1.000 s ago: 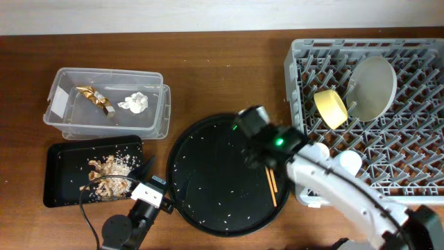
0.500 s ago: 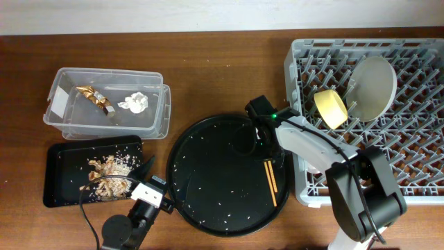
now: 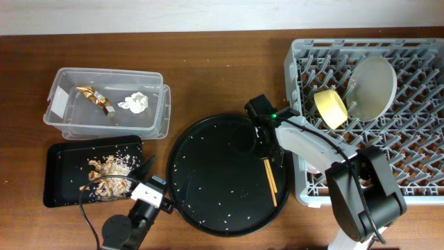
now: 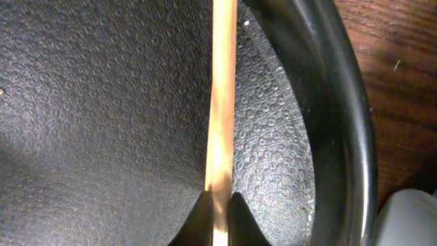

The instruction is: Sort waste into correct bins and load items into the dishwasher rack

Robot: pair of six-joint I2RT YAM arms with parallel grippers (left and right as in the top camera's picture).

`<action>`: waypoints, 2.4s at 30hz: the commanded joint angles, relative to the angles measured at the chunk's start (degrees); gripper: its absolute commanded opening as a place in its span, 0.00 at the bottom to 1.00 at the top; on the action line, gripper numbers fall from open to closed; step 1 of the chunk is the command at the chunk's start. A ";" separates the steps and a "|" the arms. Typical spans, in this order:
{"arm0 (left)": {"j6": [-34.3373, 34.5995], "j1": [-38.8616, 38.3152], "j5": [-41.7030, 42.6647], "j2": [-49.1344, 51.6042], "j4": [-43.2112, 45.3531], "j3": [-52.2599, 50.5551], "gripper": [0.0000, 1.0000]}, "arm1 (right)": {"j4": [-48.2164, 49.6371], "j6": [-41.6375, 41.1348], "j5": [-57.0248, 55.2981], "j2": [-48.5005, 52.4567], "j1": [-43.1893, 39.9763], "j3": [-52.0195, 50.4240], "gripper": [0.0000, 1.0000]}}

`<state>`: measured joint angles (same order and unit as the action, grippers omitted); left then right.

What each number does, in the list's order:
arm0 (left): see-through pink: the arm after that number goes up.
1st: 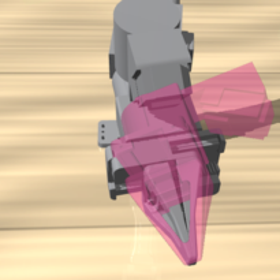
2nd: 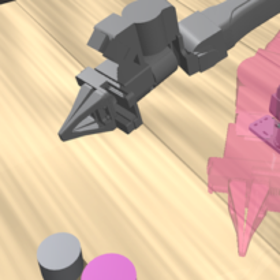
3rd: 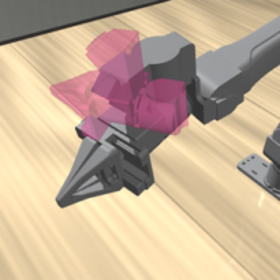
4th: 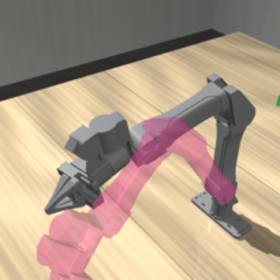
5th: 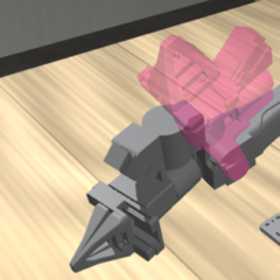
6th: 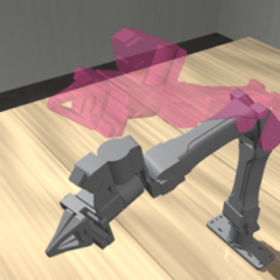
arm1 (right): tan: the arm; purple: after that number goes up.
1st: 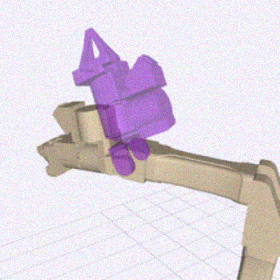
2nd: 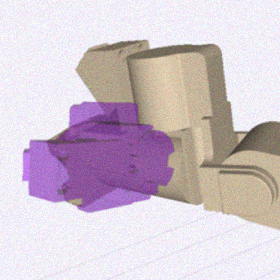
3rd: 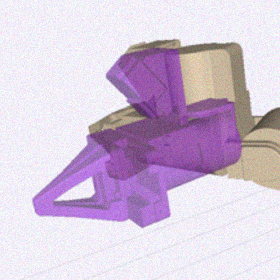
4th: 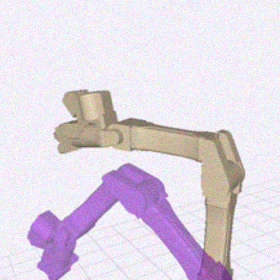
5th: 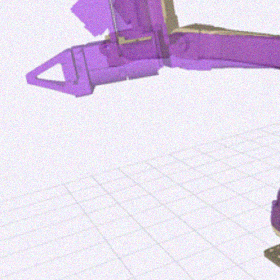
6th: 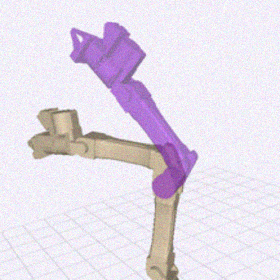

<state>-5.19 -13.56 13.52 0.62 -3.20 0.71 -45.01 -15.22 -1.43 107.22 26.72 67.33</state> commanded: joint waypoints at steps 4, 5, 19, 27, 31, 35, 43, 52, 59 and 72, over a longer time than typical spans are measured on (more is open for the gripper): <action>-0.92 -0.26 0.24 -0.22 -0.28 -0.17 0.99 | -3.13 -0.24 -0.55 -6.21 0.17 1.07 0.04; -0.92 -0.26 0.24 -0.22 -0.28 -0.17 0.99 | -3.48 -0.24 -0.55 -8.11 0.15 1.46 0.04; -0.92 -0.26 0.24 -0.22 -0.28 -0.17 0.99 | 12.39 6.21 -31.15 -21.16 -6.60 3.48 0.04; -0.92 -0.26 0.24 -0.22 -0.28 -0.17 0.99 | 13.29 9.49 -18.08 -14.21 -14.36 3.48 0.09; -0.92 -0.26 0.24 -0.22 -0.28 -0.17 0.99 | 12.72 8.76 -16.24 -15.54 -13.55 4.74 0.38; -0.92 -0.26 0.24 -0.22 -0.28 -0.17 1.00 | 3.82 7.72 -5.51 -20.44 -13.07 8.92 0.56; -0.92 -0.26 0.24 -0.22 -0.28 -0.17 0.99 | -9.92 1.49 6.69 -19.78 -1.31 3.52 0.56; -0.92 -0.26 0.24 -0.22 -0.28 -0.17 0.99 | -3.04 -5.42 2.71 -3.39 0.44 -4.31 0.43; -0.92 -0.26 0.24 -0.22 -0.28 -0.17 0.99 | -2.60 -8.09 4.90 2.78 2.14 -4.44 0.04; -0.92 -0.26 0.24 -0.22 -0.28 -0.17 0.99 | -0.37 3.23 -19.06 -26.58 -2.08 7.23 0.04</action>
<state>-5.19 -13.56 13.52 0.62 -3.20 0.71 -46.83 -17.52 -7.94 83.72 27.46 73.97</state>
